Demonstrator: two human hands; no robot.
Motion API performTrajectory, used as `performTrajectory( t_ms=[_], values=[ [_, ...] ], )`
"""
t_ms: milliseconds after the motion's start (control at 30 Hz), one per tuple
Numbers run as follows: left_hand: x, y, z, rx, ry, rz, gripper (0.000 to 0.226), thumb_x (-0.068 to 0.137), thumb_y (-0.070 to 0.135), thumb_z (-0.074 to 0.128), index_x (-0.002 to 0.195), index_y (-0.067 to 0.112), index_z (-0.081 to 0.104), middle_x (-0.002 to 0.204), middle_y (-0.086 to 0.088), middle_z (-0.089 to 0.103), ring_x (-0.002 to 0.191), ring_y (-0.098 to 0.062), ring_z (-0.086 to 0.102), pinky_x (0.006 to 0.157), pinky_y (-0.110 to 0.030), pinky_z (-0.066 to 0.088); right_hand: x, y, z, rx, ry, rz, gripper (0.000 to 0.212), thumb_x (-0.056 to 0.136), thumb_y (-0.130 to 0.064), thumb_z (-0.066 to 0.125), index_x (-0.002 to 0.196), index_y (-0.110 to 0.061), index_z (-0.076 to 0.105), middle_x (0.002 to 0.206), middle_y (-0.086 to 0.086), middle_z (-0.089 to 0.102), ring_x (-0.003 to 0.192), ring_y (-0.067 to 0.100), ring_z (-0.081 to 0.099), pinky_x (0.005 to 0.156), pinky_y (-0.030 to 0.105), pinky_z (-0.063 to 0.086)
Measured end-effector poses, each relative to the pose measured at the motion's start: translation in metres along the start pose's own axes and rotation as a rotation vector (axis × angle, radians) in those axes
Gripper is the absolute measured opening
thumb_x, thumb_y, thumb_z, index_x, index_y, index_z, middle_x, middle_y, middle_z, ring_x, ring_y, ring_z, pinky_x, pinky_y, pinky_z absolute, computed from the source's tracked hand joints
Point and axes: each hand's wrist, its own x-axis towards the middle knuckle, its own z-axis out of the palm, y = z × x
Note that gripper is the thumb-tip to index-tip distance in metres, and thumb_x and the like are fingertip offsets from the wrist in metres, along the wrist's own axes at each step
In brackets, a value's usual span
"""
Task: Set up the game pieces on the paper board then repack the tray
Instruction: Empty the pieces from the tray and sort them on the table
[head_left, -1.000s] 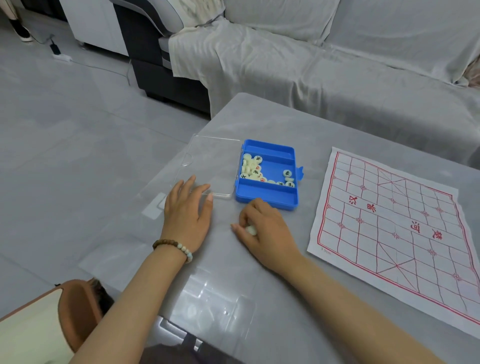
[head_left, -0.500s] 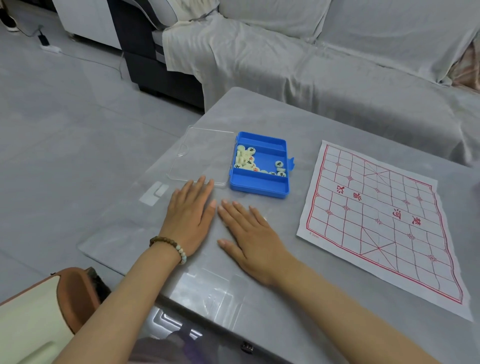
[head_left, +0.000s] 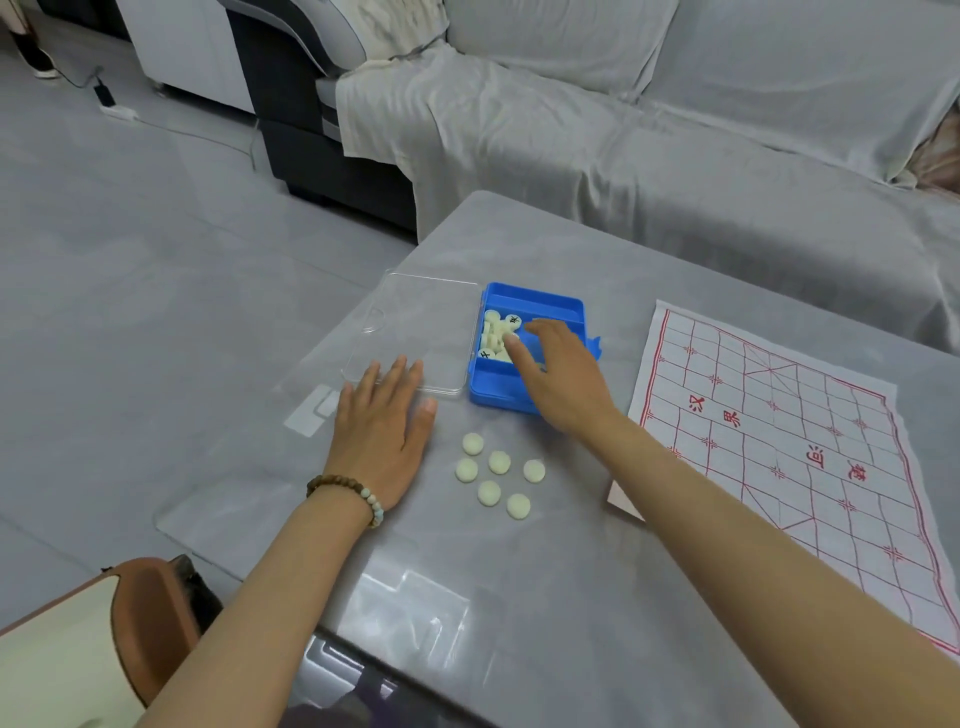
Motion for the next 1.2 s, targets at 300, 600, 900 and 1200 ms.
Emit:
performTrajectory(
  t_ms=[300,600,900,1200],
  values=[
    [0.001,-0.003,0.007,0.053,0.033,0.019,0.083,0.074,0.060,-0.010,0.147,0.028,0.014,0.156,0.007,0.008,0.143,-0.014,0.001,0.116,-0.030,0.001,0.057,-0.022,0.035,0.001,0.084,0.199,0.047,0.092,-0.052,0.042,0.107,-0.008,0.049,0.111,0.009,0.049,0.104,0.025,0.043,0.088,0.036,0.037],
    [0.002,-0.004,0.009,0.053,0.052,0.017,0.081,0.075,0.059,-0.009,0.147,0.029,0.014,0.155,0.008,0.008,0.143,-0.013,0.002,0.117,-0.031,0.002,0.047,-0.007,0.036,-0.183,0.061,-0.048,0.042,0.095,-0.044,0.043,0.113,-0.006,0.048,0.111,0.009,0.049,0.103,0.025,0.046,0.084,0.033,0.038],
    [0.002,-0.003,0.009,0.062,0.058,0.019,0.081,0.075,0.059,-0.009,0.147,0.029,0.015,0.155,0.008,0.009,0.143,-0.014,0.003,0.117,-0.030,0.002,0.048,0.006,0.024,-0.197,0.001,-0.124,0.035,0.095,-0.047,0.040,0.090,-0.012,0.045,0.091,0.001,0.046,0.082,0.018,0.044,0.066,0.031,0.035],
    [0.002,-0.002,0.008,0.072,0.064,0.016,0.081,0.076,0.059,-0.008,0.146,0.028,0.017,0.155,0.007,0.011,0.143,-0.015,0.005,0.116,-0.029,0.001,0.050,0.014,0.015,-0.226,-0.070,-0.179,0.038,0.095,-0.047,0.038,0.074,-0.017,0.050,0.076,-0.004,0.051,0.066,0.015,0.047,0.059,0.031,0.032]
  ],
)
